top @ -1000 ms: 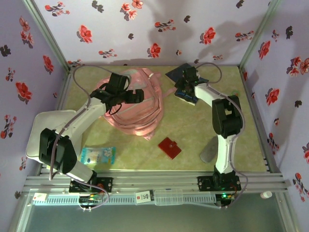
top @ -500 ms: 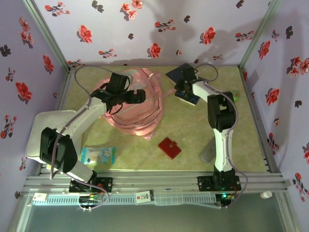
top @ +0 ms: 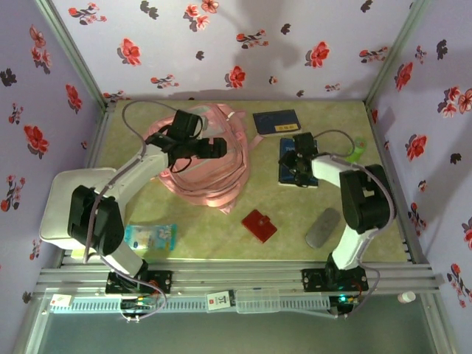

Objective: Pack books, pencil case, and school supplies into a backpack

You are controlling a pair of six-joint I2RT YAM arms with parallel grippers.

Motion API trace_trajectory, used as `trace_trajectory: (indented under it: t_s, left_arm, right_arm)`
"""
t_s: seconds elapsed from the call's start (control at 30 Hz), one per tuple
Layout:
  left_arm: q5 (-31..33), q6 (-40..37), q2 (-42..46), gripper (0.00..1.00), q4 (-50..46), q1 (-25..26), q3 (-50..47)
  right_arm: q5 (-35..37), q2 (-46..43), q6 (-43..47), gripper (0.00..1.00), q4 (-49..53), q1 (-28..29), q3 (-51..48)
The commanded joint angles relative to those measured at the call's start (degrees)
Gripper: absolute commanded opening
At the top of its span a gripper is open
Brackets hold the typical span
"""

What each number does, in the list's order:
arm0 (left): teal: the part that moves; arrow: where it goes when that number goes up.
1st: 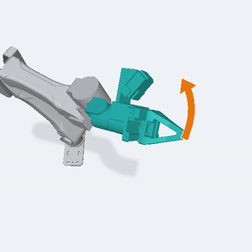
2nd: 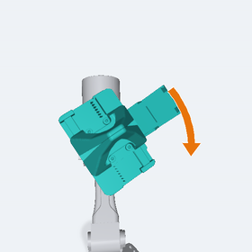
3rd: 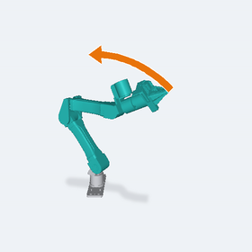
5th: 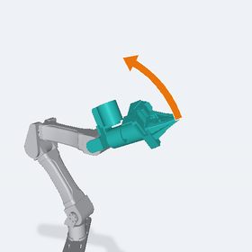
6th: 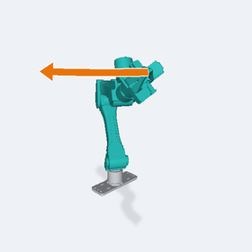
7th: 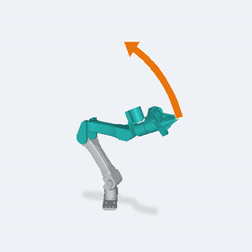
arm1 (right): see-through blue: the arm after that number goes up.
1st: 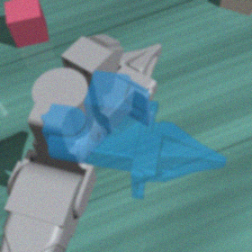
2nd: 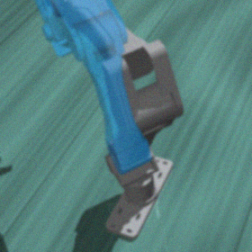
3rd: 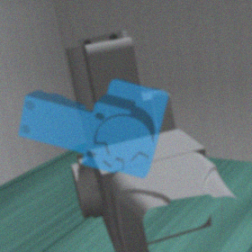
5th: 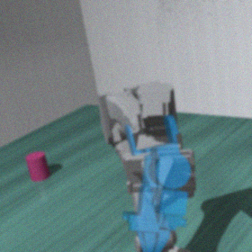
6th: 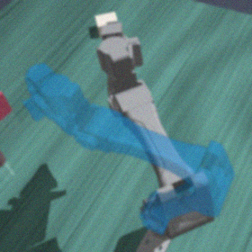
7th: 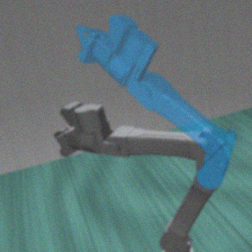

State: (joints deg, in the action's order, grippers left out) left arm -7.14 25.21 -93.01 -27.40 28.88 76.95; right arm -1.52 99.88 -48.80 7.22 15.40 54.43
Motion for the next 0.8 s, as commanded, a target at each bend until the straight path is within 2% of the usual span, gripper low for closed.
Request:
trace_trajectory:
  t_s: [0.0,0.13,0.3,0.53,0.77]
  left_arm:
    - [-3.0,0.61,-1.77,1.0,1.03,0.59,2.79]
    - [-4.39,1.04,-4.11,1.0,1.01,2.1,5.38]
    - [-5.92,3.26,-7.39,1.0,1.46,4.89,8.83]
    - [-7.31,8.66,-13.08,1.0,4.16,9.56,12.38]
    - [-9.77,12.25,-19.84,1.0,5.66,12.91,16.24]
  right_arm:
    - [-1.48,-3.43,-6.91,0.61,6.29,0.79,-8.69]
    - [-2.64,-10.87,-5.88,0.62,8.45,0.69,-9.17]
    - [5.62,-14.72,5.2,0.68,15.71,-0.73,-0.31]
    - [12.31,-3.75,17.77,0.69,20.5,-4.47,11.42]
    - [11.54,4.36,19.7,0.68,21.06,-7.69,14.64]
